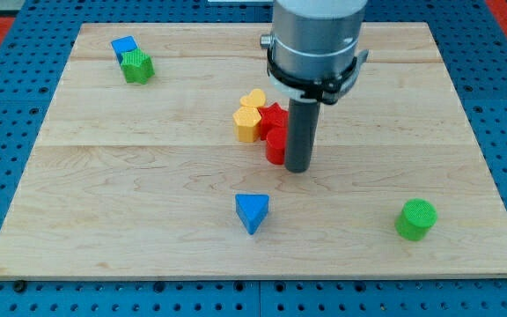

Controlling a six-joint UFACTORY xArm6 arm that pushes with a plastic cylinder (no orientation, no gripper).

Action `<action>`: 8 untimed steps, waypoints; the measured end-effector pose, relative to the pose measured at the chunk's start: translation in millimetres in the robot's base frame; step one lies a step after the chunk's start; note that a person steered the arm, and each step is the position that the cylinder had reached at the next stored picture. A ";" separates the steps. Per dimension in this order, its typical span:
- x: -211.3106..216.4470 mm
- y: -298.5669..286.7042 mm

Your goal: Slide the green circle towards the center of the board

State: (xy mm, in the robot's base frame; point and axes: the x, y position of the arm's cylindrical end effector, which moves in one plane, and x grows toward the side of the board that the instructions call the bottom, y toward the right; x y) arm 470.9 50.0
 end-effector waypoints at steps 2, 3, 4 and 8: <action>19.6 27.0; 49.8 143.9; 53.7 229.5; 77.2 108.1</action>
State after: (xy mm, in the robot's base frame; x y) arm 548.1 158.1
